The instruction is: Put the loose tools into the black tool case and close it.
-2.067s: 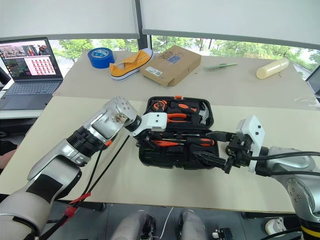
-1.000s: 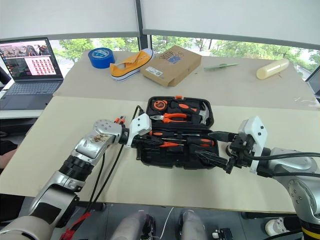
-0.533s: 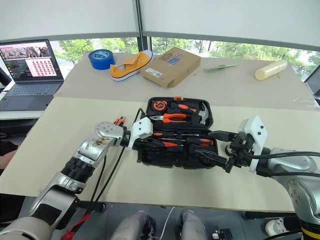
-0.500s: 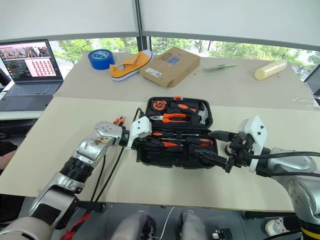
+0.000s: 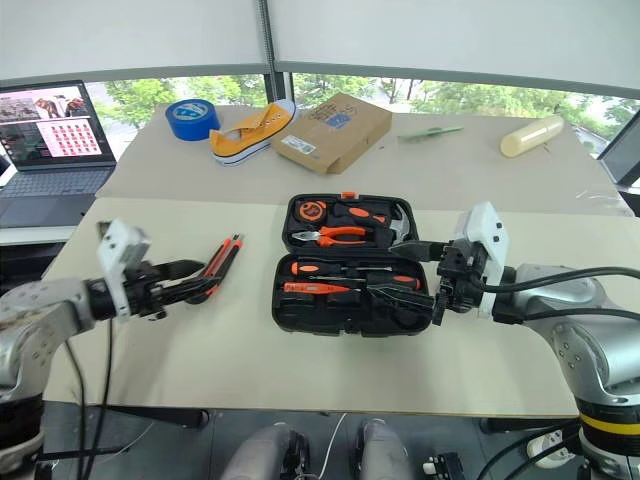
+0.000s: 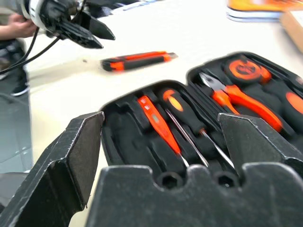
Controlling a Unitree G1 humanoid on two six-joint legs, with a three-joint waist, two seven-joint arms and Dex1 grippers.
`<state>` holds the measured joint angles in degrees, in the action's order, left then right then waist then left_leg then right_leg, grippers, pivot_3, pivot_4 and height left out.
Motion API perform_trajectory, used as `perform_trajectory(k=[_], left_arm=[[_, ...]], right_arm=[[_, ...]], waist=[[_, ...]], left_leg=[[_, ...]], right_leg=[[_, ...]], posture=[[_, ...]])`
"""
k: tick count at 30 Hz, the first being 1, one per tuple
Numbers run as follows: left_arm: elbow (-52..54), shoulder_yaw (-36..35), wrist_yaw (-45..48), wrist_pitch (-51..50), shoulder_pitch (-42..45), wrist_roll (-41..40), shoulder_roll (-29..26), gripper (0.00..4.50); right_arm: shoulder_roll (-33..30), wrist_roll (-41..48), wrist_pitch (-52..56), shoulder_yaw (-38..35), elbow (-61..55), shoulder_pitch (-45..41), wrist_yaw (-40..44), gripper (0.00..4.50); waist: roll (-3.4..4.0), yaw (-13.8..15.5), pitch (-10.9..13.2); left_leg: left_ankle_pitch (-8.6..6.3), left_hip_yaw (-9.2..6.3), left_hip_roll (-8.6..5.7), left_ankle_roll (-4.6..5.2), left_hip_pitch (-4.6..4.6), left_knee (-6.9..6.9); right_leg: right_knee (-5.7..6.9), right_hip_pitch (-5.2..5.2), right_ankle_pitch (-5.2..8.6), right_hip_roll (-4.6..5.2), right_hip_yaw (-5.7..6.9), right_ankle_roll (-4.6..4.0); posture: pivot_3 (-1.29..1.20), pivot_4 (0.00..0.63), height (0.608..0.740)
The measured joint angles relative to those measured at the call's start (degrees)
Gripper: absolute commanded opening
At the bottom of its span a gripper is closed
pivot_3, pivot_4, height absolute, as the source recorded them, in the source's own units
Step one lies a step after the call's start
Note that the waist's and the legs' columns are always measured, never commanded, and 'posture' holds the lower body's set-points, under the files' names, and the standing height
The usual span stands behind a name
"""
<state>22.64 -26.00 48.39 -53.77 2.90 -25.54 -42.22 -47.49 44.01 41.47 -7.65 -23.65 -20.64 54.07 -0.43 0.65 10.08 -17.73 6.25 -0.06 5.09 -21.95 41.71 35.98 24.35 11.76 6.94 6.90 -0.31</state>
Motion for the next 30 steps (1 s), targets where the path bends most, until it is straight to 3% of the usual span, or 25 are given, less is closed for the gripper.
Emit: perform_trajectory(k=[1,4,9,15,20,24,27,30], left_arm=[[0.3,-2.0,-1.3,-0.1,-3.0,0.4,0.0,4.4],[2.5,-4.4,-4.5,-0.4,-7.4,0.7,0.1,4.47],[4.1,-1.4,-9.2,-3.9,0.1,-0.6,0.1,4.47],[1.2,11.6,-14.1,-10.2,14.0,-0.3,-1.4,4.47],[-9.6,23.5,-19.4,-13.7,21.9,5.1,-1.1,4.47],[-14.8,27.3,-20.2,-11.2,24.9,7.8,-0.8,4.47],[-16.5,28.3,-19.5,-8.6,25.3,8.3,-0.8,3.81],[-17.0,28.8,-18.4,-7.1,25.0,8.3,-0.8,2.77]], right_arm=[[0.2,-0.1,0.0,0.8,1.0,-1.0,0.7,4.5],[0.7,-0.6,-0.2,2.6,2.7,-3.1,2.2,4.5],[1.1,-1.2,-0.3,4.0,3.0,-3.5,3.1,4.5],[1.0,-1.1,-0.3,3.3,1.5,-1.0,2.4,4.5],[1.3,-1.1,-0.2,2.6,-2.1,2.0,0.4,4.5],[1.7,-1.0,-0.2,2.5,-3.7,3.3,-1.1,4.5],[1.9,-1.1,-0.2,2.3,-4.2,4.2,-2.1,4.5],[1.9,-1.1,-0.3,2.1,-4.3,4.9,-2.5,4.5]], waist=[[-0.01,0.2,0.0],[-0.02,0.9,0.0],[-0.02,1.7,0.0],[-0.03,1.2,0.0],[-0.04,0.5,0.0],[-0.05,0.2,0.0],[-0.03,0.2,0.0],[-0.03,0.2,0.0]], left_leg=[[0.0,-0.04,-0.01,-0.01,-0.04,-0.01],[-0.23,-0.08,-0.04,-0.42,-0.06,0.0],[-0.25,-0.08,-0.08,-0.45,-0.07,0.01],[-0.01,0.06,-0.07,-0.09,0.05,-0.09],[0.06,0.1,-0.03,-0.22,0.08,-0.25],[0.07,0.13,-0.03,-0.23,0.24,-0.36],[0.07,0.13,-0.03,-0.26,0.31,-0.39],[0.0,0.13,-0.03,-0.39,0.35,-0.42]], right_leg=[[-0.01,-0.01,0.0,0.02,0.04,0.0],[-0.01,0.0,0.0,0.1,0.1,-0.02],[0.02,-0.02,-0.02,0.12,0.12,-0.02],[0.07,-0.02,-0.02,-0.39,0.1,-0.02],[0.05,0.03,-0.02,-0.49,0.08,-0.02],[0.04,-0.02,-0.01,-0.35,-0.02,-0.02],[0.05,-0.05,-0.01,-0.09,-0.08,-0.03],[0.07,-0.05,-0.01,0.0,-0.07,-0.03]], posture=[[0.0,0.15,0.731],[0.0,0.15,0.731],[0.0,0.15,0.731],[0.0,0.15,0.731],[0.0,0.15,0.731],[0.0,0.15,0.731],[0.0,0.15,0.731],[0.0,0.15,0.731]])
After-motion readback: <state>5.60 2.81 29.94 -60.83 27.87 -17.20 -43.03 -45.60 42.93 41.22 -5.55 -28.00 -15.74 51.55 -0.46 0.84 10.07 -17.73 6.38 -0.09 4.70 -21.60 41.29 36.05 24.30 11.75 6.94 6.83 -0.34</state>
